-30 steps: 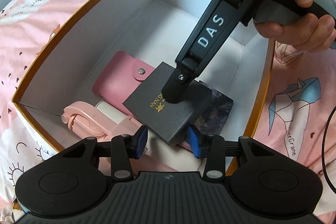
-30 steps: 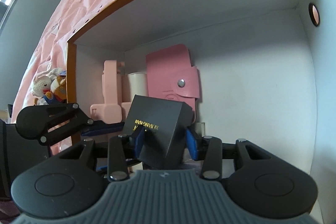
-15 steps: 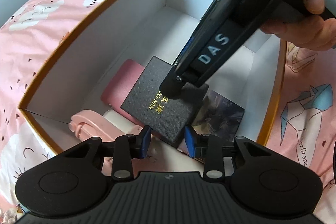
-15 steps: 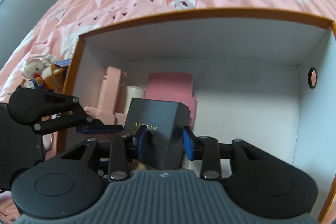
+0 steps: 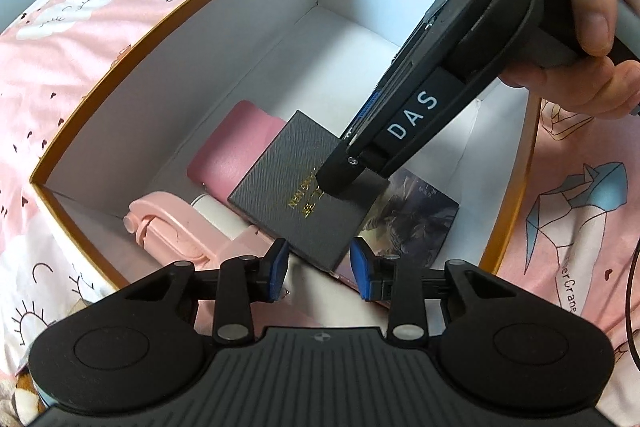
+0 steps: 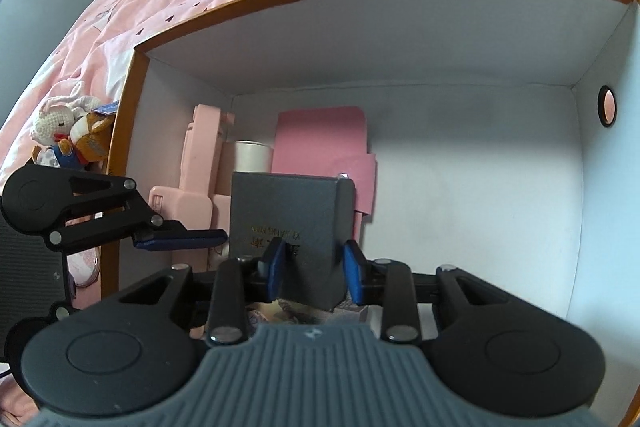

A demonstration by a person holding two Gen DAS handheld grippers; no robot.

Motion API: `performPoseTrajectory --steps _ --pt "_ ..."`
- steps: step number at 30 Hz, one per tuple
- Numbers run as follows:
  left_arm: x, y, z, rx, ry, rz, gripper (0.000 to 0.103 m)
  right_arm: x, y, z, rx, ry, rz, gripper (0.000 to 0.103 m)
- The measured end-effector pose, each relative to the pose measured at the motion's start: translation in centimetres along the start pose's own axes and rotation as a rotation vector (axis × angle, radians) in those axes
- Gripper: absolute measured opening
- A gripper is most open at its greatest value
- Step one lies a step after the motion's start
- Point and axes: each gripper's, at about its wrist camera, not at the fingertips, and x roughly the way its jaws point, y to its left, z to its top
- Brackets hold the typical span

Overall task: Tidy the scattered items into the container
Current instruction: 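Lower the black box into the shoebox with the left gripper while right presses it down, then open the left gripper and move it to the round compact mirror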

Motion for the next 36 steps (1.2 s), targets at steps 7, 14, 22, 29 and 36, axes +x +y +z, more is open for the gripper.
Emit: performPoseTrajectory --steps 7,14,22,29,36 --pt "-2.0 0.5 -0.7 -0.015 -0.021 0.028 0.039 -1.4 0.8 -0.4 -0.023 -0.009 -0.038 0.035" --pt "-6.0 -1.5 -2.6 -0.056 -0.078 0.08 0.04 -4.4 4.2 -1.5 -0.136 -0.074 -0.119 0.038" --pt "-13.2 0.8 -4.4 -0.229 -0.19 0.196 0.05 -7.7 10.7 -3.2 -0.34 -0.258 -0.149 0.046" --pt "-22.1 3.2 -10.6 -0.365 -0.2 0.357 0.05 -8.0 15.8 -4.5 -0.46 -0.288 -0.046 0.046" --pt "-24.1 4.5 -16.0 -0.505 -0.094 0.369 0.05 -5.1 20.3 -6.0 -0.465 -0.27 0.024 0.047"
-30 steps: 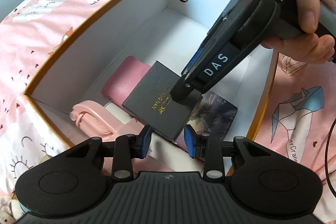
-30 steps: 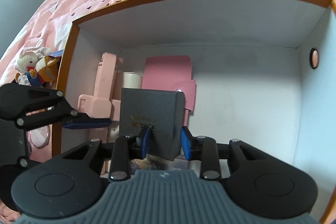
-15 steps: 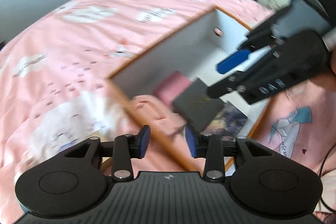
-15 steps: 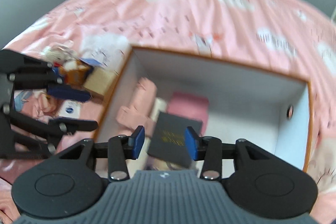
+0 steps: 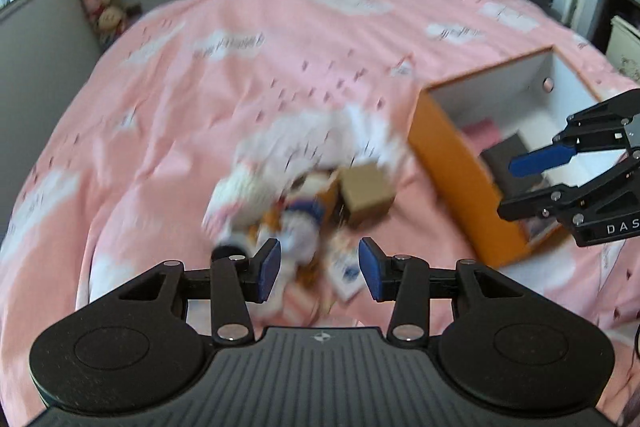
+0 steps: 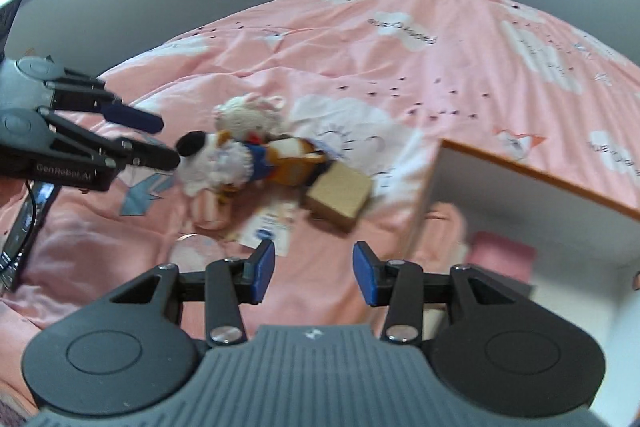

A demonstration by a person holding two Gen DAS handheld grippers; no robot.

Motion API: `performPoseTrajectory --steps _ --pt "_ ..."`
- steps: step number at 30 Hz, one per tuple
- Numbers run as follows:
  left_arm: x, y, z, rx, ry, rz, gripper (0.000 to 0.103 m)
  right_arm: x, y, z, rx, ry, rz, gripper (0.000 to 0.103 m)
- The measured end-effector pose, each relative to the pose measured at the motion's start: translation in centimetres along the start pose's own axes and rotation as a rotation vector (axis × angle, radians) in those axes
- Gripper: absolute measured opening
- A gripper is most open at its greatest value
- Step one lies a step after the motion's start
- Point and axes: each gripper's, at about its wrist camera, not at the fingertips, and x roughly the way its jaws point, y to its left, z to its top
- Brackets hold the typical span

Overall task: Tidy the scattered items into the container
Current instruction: 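Open the left gripper and move it to the round compact mirror, then grasp the round pink compact mirror edgewise with the left gripper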

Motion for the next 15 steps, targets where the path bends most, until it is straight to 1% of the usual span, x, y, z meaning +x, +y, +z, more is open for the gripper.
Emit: performPoseTrajectory --steps 4,7,9,10,13,15 --pt "2.5 0.2 -1.8 -0.033 0.091 -0.028 0.05 2.0 2.8 -1.3 -0.039 0.013 0.009 0.046" --pt "5.2 0.4 -2.4 -0.075 0.154 -0.057 0.051 4.0 4.3 -2.4 -0.047 0.042 0.028 0.046" --pt "7.0 0.6 -2.5 -0.095 0.189 -0.058 0.055 5.2 4.9 -3.2 -0.054 0.063 0.034 0.044" --pt "7.8 0.7 -2.5 -0.104 0.204 -0.052 0.056 5.8 5.1 -3.5 -0.057 0.071 0.029 0.042" --pt "9.8 1.1 -2.6 -0.133 0.244 -0.05 0.061 7.1 5.5 -4.0 -0.066 0.089 0.002 0.042" --pt "10.9 1.5 -2.9 -0.155 0.272 -0.052 0.061 7.7 5.4 -4.1 -0.068 0.098 -0.001 0.042"
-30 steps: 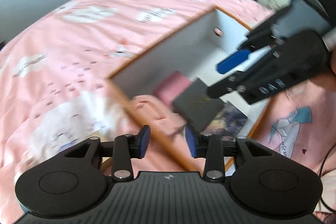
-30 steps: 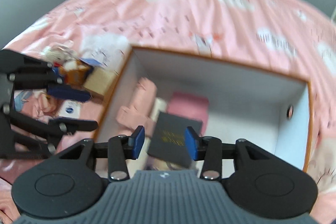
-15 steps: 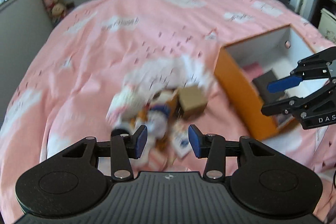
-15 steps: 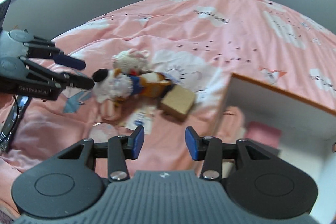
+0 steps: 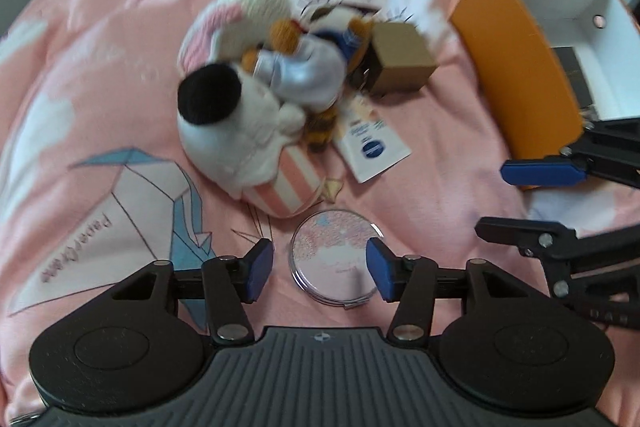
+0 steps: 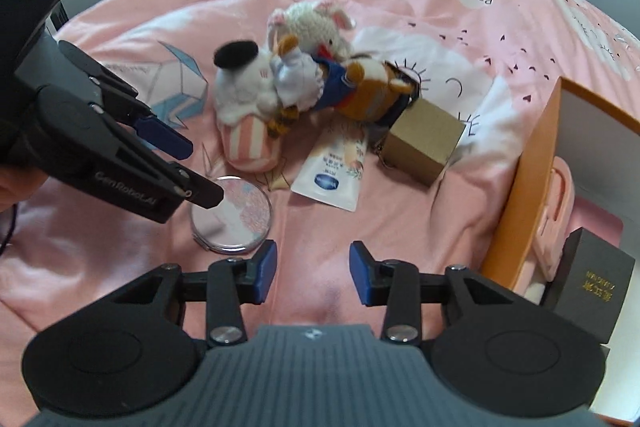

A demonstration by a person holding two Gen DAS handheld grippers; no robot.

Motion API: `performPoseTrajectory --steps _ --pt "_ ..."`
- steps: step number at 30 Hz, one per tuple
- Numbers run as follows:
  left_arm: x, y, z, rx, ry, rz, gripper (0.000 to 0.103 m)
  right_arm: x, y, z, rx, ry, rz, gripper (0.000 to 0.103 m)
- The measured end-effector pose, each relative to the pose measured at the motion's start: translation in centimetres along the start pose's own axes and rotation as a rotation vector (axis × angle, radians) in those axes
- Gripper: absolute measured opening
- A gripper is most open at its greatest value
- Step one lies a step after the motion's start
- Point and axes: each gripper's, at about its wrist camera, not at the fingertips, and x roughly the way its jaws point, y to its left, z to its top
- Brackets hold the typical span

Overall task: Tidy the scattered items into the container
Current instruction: 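Grasp the round pink compact mirror edgewise with the left gripper, then grasp the small tan cardboard box with the right gripper while left holds the mirror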

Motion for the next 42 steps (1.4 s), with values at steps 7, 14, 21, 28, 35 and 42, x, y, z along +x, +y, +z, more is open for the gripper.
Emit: performPoseTrajectory --steps 7,14,21,28,35,42 --pt "3.1 0.9 -0.1 -0.033 0.073 -0.019 0.067 1.5 -1.0 0.3 0.004 0.025 -0.012 0.044" --pt "5.0 1.0 -0.3 -0.056 0.106 -0.083 0.088 2.5 -1.7 0.4 0.02 0.047 -0.012 0.044" --pt "4.4 0.3 -1.1 -0.05 0.079 -0.065 0.08 2.9 -2.4 0.5 0.014 0.062 -0.062 0.045" --pt "1.2 1.2 -2.8 -0.145 0.034 -0.125 0.034 2.5 -2.2 0.4 -0.01 0.054 -0.079 0.045" --pt "0.5 0.6 -4.3 -0.186 0.032 -0.183 0.027 2.2 -2.3 0.4 -0.016 0.052 -0.086 0.045" --pt "-0.5 0.2 -3.2 -0.176 -0.053 -0.177 0.018 1.7 -2.2 1.3 -0.108 0.045 -0.093 0.045"
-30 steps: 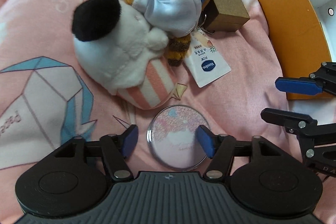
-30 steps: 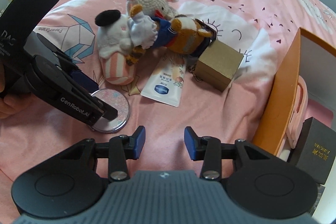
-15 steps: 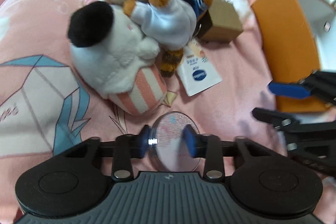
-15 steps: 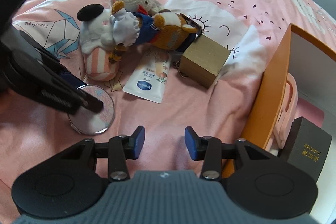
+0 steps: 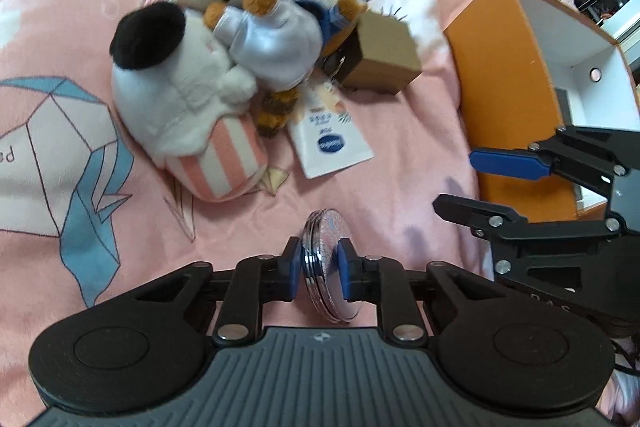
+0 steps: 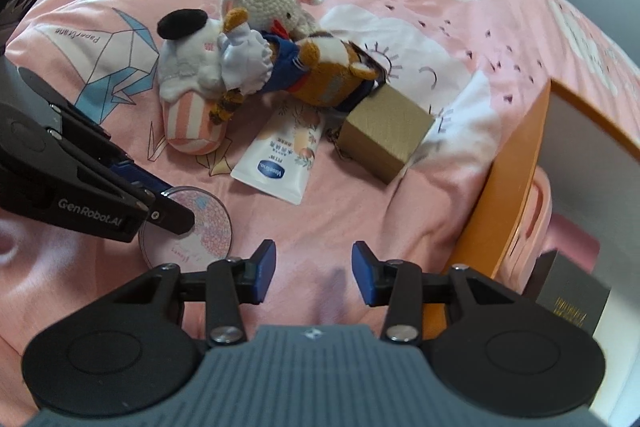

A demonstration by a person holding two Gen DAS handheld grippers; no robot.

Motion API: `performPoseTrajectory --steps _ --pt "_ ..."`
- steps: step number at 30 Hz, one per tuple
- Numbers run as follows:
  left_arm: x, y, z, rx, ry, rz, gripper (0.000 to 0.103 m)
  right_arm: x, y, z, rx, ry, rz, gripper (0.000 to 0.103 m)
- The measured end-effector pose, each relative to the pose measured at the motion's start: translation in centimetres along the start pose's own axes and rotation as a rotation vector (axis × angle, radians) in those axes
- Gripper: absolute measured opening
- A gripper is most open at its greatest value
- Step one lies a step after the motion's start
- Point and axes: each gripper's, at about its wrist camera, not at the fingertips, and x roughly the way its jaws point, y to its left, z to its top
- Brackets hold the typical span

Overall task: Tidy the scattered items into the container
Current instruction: 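Grasp the small tan cardboard box with the right gripper while left holds the mirror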

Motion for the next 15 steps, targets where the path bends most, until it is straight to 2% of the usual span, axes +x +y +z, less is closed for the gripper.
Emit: performPoseTrajectory --steps 4,8,9,11,12,15 --pt "-1.6 -0.2 0.9 0.021 -0.062 0.01 0.015 -0.4 -0.9 1.4 -0.088 -0.001 0.031 0.046" --pt "-2.4 -0.2 2.6 0.024 -0.11 -0.004 0.015 -0.4 -1.9 3.3 -0.24 -0.012 0.028 0.048" --pt "-2.5 -0.2 3.0 0.025 -0.124 -0.009 0.015 -0.2 -2.1 3.8 -0.285 -0.013 0.025 0.051" --pt "-2.8 -0.5 3.8 0.035 -0.152 -0.009 0.015 0.4 -2.6 4.8 -0.388 -0.013 0.02 0.072" --pt "-2.6 -0.7 4.3 0.039 -0.165 -0.006 0.015 0.7 -2.7 5.2 -0.438 -0.012 0.02 0.076" --pt "-2.3 -1.2 5.2 0.05 -0.187 0.002 0.015 1.9 -3.1 6.4 -0.565 0.003 0.016 0.076"
